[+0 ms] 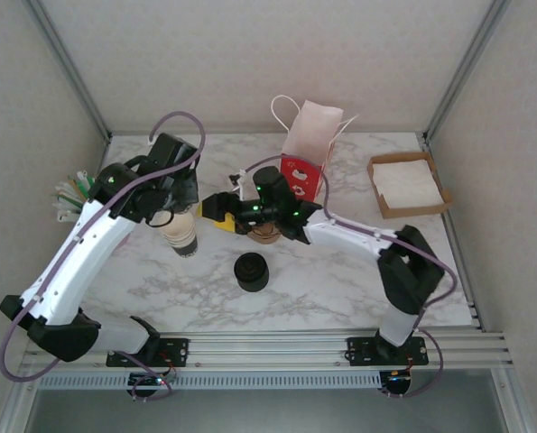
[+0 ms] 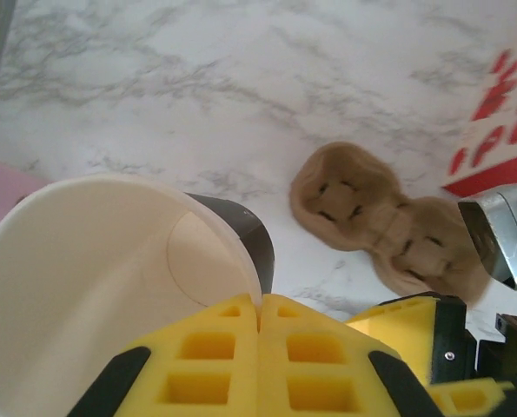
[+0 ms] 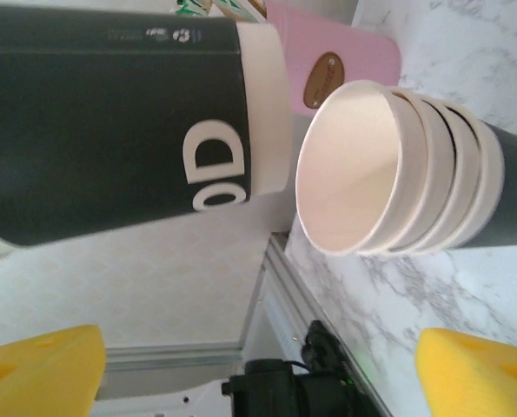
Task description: Pack the takeout coffee
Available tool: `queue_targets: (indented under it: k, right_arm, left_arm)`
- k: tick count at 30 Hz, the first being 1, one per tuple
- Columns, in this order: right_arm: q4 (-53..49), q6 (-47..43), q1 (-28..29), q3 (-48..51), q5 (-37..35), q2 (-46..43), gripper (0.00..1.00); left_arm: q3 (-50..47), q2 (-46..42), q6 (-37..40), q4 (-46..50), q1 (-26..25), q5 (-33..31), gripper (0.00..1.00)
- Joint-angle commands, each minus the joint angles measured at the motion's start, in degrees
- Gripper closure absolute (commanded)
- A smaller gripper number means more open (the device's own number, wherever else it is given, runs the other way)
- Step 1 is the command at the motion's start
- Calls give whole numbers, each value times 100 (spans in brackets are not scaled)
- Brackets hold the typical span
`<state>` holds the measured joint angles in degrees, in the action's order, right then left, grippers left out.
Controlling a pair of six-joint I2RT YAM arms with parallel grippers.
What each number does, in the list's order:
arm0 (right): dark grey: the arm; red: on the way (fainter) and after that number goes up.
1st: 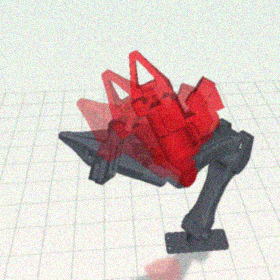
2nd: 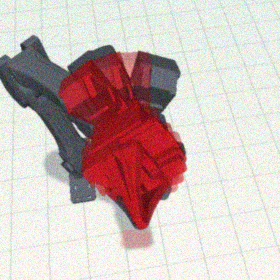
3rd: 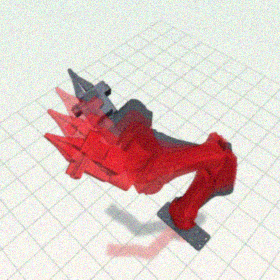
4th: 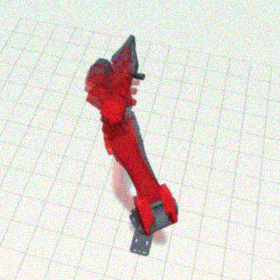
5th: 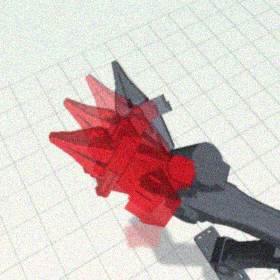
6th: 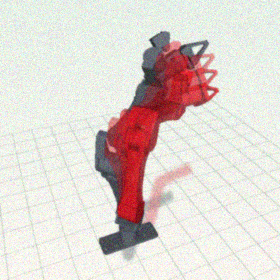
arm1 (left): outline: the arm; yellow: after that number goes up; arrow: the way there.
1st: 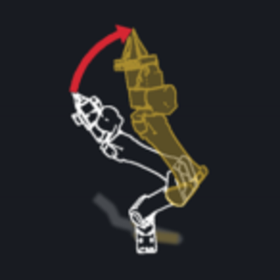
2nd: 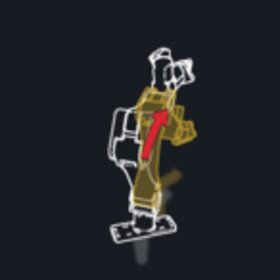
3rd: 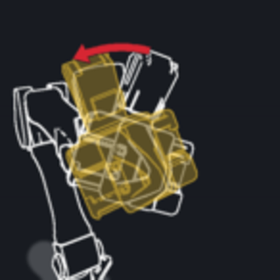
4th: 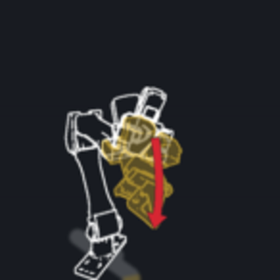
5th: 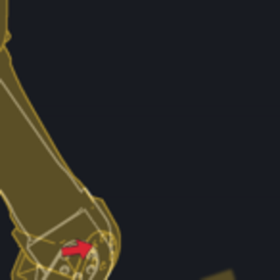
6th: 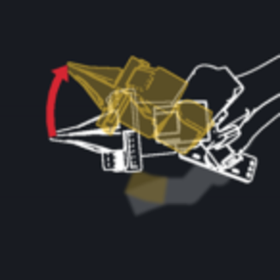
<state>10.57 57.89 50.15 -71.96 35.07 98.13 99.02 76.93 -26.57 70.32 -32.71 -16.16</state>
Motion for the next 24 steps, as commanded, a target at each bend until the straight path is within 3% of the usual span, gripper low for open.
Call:
queue_targets:
  k: [1,4,8,14,18,24]
  right_arm:
    - [-1630,-1021,-35,279,-994,-726,1]
    - [-2653,-1361,-131,465,-1964,-1358,1]
    - [-4158,-1633,-161,709,-4085,-2333,1]
    - [-6012,-913,-391,1290,-6615,-3527,1]
    - [-6652,-358,-490,1805,-7307,-4313,1]
    - [-6681,-51,-644,2569,-7534,-5572,1]
  left_arm:
    - [236,-99,-132,77,-314,238,100]
    - [284,-28,-203,-104,-616,435,100]
    - [267,238,-294,-429,-1229,592,100]
    - [284,954,-333,-882,-2005,676,100]
    - [319,1558,-275,-1086,-2350,762,100]
    - [388,2453,-218,-1393,-2627,915,100]
